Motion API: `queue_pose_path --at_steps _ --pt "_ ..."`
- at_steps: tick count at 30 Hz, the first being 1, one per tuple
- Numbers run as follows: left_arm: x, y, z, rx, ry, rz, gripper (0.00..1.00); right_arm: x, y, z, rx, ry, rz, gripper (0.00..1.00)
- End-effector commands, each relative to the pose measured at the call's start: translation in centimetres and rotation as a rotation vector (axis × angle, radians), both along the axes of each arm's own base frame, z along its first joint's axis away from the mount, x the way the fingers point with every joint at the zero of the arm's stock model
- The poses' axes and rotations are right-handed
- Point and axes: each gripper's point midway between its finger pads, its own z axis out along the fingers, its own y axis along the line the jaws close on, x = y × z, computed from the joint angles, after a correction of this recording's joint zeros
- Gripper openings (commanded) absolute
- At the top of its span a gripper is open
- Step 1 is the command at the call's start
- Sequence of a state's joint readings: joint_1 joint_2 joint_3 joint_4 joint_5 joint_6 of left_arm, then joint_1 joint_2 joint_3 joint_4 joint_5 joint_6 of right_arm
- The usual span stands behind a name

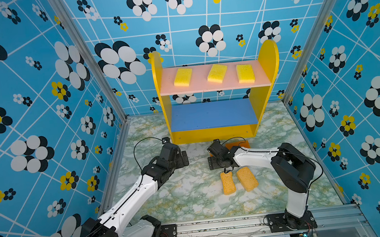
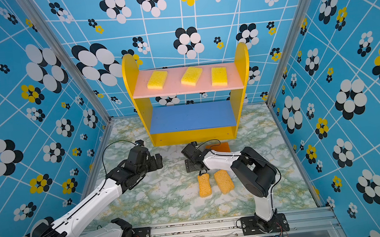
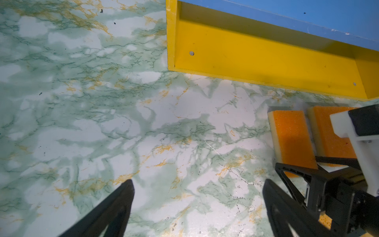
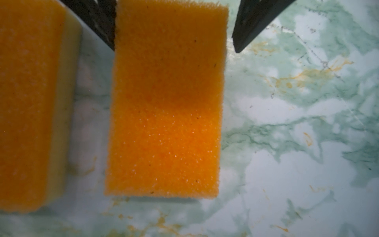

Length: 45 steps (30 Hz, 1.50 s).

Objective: Arrange cleaning sponges on a shelf
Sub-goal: Pick up the cleaning sponge at the center of the table.

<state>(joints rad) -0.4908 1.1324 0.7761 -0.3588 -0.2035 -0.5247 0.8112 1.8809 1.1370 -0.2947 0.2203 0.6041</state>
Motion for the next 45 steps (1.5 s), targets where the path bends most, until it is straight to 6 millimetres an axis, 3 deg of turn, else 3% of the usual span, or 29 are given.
queue_pose_path --at_steps 1,9,21,37,45 --pt "-0.3 0.3 0.0 -0.013 -0.002 0.003 0.99 -0.3 -0.3 -1.2 -0.039 0.014 -0.018 0.82" --pt "-0.2 0.2 0.2 -0.022 -0.004 0.001 0.99 -0.3 -0.2 -1.6 -0.049 0.0 -0.027 0.72" --pt "0.2 -0.2 0.2 -0.031 0.002 -0.008 0.99 0.4 -0.2 0.9 -0.018 -0.063 -0.04 0.59" --pt "0.4 -0.2 0.0 -0.03 0.005 -0.007 0.99 0.5 -0.1 2.8 0.011 -0.094 -0.025 0.57" --pt "0.1 0.3 0.2 -0.021 -0.003 0.004 0.99 0.5 0.2 4.7 0.038 -0.123 -0.006 0.57"
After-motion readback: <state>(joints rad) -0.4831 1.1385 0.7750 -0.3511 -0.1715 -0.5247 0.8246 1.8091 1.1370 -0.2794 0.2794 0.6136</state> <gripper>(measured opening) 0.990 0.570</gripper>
